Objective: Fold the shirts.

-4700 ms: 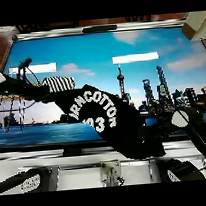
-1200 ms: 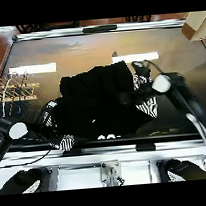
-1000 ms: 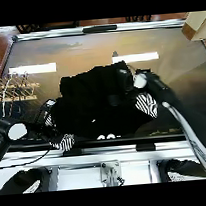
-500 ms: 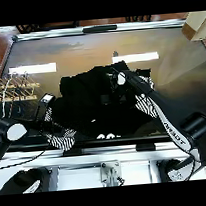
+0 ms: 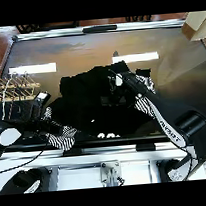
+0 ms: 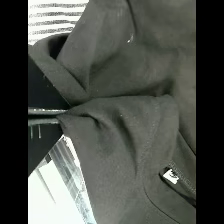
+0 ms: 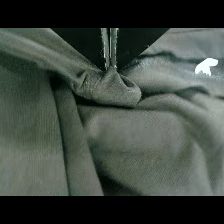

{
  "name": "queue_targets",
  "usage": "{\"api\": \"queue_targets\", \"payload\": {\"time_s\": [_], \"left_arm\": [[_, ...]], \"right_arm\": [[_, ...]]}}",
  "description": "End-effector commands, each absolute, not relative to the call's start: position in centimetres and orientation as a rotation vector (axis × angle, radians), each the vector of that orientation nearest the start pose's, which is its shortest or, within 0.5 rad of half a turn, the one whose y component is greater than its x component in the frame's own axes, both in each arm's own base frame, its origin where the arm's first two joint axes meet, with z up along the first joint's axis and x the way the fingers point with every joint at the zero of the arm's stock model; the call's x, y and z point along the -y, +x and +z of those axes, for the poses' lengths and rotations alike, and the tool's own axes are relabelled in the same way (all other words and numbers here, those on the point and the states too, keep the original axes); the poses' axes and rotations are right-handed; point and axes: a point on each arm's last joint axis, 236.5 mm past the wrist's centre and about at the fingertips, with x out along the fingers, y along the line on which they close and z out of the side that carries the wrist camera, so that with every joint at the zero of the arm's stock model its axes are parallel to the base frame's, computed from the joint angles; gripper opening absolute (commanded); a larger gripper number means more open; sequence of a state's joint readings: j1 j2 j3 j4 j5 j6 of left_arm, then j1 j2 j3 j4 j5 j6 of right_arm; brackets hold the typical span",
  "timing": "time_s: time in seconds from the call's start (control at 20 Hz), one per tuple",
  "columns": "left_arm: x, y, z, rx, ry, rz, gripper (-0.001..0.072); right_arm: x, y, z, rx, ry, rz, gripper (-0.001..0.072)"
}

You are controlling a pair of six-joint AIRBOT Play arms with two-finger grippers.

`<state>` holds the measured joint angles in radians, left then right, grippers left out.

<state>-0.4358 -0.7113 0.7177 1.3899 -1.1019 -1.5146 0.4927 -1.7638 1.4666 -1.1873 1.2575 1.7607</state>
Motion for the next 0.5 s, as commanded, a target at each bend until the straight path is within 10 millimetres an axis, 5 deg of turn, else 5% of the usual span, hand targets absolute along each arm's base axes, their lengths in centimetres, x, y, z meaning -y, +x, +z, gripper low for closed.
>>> {"api": "queue_targets", "payload": {"time_s": [0.0, 0.2, 0.45], "left_arm": [[14.9, 23.5, 3.9, -1.082, 0.134, -0.518, 0.0051], [14.8, 23.5, 3.7, -1.087, 0.138, -0.516, 0.0052], [14.7, 23.8, 2.0, -1.15, 0.143, -0.493, 0.0053]], "right_arm": [[-27.5, 33.9, -5.2, -1.62, 0.085, 0.471, 0.0061], [-27.5, 34.1, 3.3, -1.413, 0.067, 0.567, 0.006], [-26.0, 31.3, 16.0, -1.129, 0.13, 0.633, 0.006]]}}
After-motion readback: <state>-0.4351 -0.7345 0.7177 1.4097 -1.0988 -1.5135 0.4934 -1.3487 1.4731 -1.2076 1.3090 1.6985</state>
